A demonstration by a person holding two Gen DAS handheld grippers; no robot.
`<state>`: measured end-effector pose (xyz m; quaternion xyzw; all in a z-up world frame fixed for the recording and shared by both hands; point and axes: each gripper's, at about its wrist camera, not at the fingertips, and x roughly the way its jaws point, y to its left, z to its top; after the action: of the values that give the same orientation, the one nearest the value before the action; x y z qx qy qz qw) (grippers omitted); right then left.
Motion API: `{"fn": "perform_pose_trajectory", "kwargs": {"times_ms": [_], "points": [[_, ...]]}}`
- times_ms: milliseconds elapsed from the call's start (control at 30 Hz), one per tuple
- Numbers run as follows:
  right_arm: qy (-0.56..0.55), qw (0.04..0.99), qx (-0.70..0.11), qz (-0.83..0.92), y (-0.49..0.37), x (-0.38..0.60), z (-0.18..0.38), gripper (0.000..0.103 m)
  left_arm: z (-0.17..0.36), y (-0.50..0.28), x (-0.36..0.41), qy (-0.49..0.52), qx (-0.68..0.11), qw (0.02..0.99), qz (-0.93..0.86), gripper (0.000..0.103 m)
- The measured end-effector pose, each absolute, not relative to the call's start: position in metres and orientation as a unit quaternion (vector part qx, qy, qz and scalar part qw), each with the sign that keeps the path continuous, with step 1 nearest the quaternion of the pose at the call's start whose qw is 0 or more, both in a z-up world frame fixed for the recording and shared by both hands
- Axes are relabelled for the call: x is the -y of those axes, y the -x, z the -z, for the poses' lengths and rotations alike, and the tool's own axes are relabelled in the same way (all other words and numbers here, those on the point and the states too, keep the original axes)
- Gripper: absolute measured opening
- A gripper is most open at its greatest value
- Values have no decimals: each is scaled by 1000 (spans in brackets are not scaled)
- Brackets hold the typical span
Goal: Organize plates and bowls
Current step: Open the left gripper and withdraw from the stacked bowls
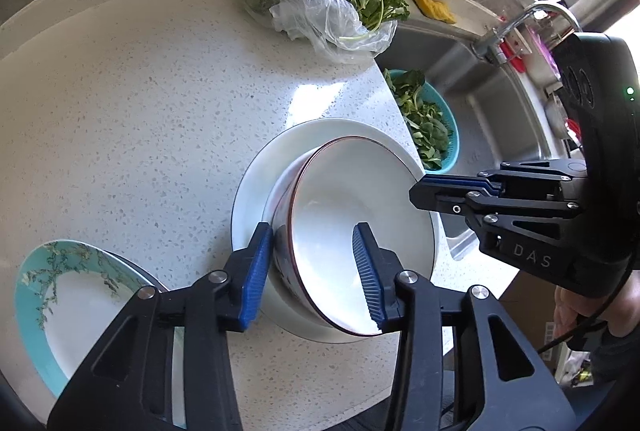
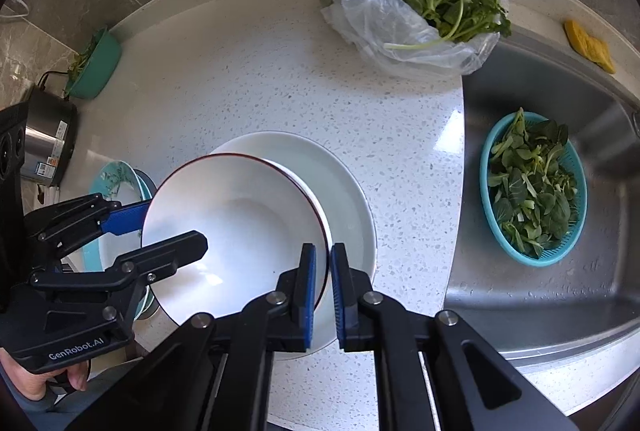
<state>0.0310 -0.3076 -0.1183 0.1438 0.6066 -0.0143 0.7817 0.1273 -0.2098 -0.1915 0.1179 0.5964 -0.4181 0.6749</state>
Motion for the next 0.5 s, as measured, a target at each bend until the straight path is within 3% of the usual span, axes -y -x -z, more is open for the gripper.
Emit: {"fn": "perform_pose_trajectory", "kwargs": {"times_ms": [167, 500], "points": [[-133, 784, -606, 15, -31, 305, 118, 10, 191, -126, 206, -116, -593, 676, 422, 41], [-139, 788, -600, 16, -28, 306, 117, 10, 188, -117, 210, -138, -575, 685, 426, 55]]}}
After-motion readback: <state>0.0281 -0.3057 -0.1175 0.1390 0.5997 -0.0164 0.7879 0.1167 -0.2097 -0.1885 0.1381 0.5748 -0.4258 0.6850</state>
